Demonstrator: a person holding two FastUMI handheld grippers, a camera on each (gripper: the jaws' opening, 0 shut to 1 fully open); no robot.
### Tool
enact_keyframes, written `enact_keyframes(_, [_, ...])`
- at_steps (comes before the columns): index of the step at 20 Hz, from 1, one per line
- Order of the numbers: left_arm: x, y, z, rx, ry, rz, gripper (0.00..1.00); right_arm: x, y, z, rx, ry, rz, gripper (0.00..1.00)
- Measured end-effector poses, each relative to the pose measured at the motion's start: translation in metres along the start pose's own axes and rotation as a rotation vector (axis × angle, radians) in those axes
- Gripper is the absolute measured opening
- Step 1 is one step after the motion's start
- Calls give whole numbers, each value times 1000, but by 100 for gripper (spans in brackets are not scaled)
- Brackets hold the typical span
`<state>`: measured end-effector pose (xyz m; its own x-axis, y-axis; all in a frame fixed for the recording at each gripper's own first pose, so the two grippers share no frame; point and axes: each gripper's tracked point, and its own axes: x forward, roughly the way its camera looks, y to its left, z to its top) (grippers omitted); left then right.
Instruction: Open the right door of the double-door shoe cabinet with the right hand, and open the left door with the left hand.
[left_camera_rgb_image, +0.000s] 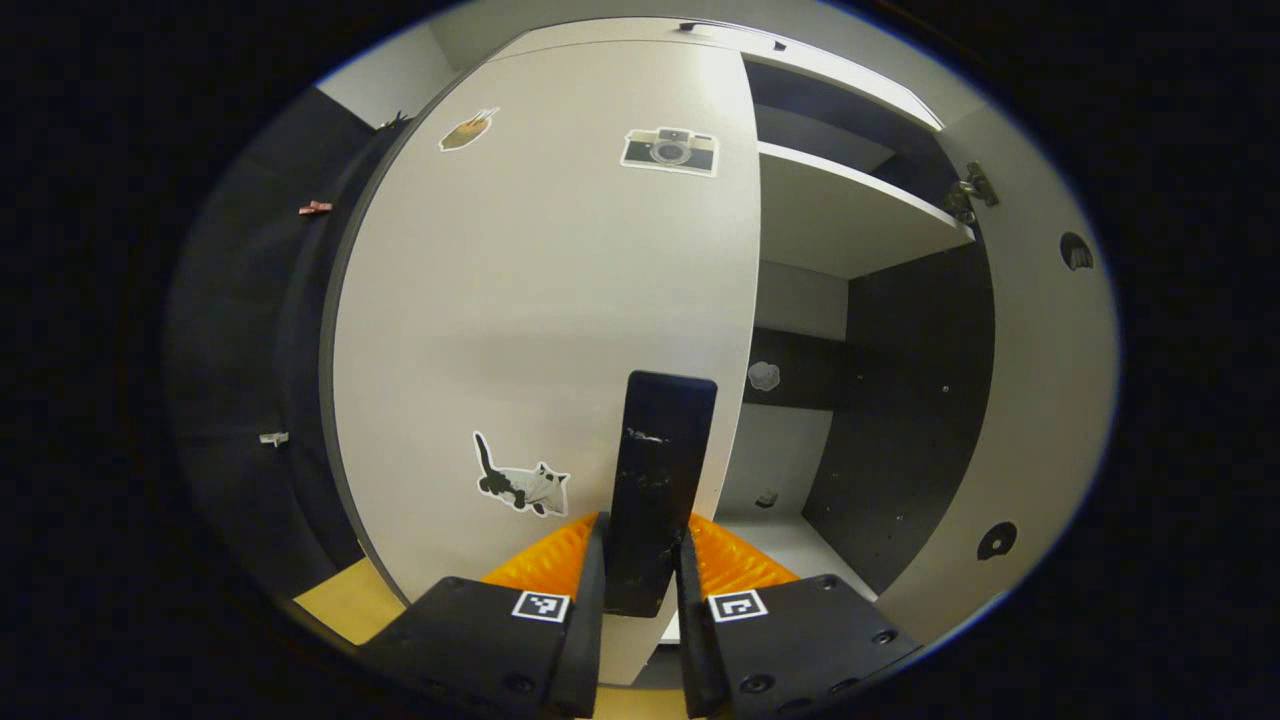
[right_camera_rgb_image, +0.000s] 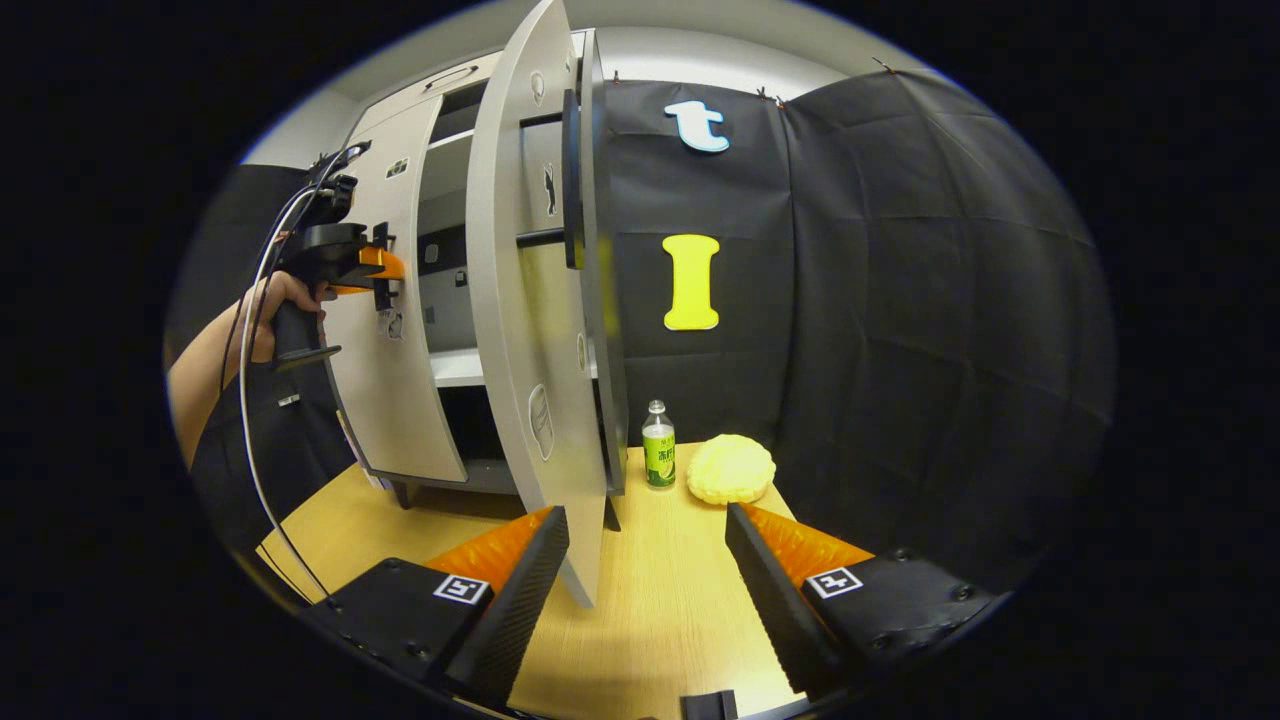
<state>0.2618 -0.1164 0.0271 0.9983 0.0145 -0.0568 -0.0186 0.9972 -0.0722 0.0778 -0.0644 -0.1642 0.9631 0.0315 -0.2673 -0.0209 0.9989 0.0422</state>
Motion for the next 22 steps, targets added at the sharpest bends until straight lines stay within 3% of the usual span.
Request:
enact_keyframes(2, [0,0,0,59,-40,6,29,2,4,-1,-7,6,18,99])
enact_keyframes(7, [0,-1,-1,75,-54,-2,10,-5,12,6,-15,-24,47,99])
enact_keyframes(13, [-1,0,-3,86,-21,-8,10,-22,25,2,-15,-16,75,99])
enact_keyframes(22, [-11,6,-5,46,19,-47,10,-69,55,6,9,-39,-12,99])
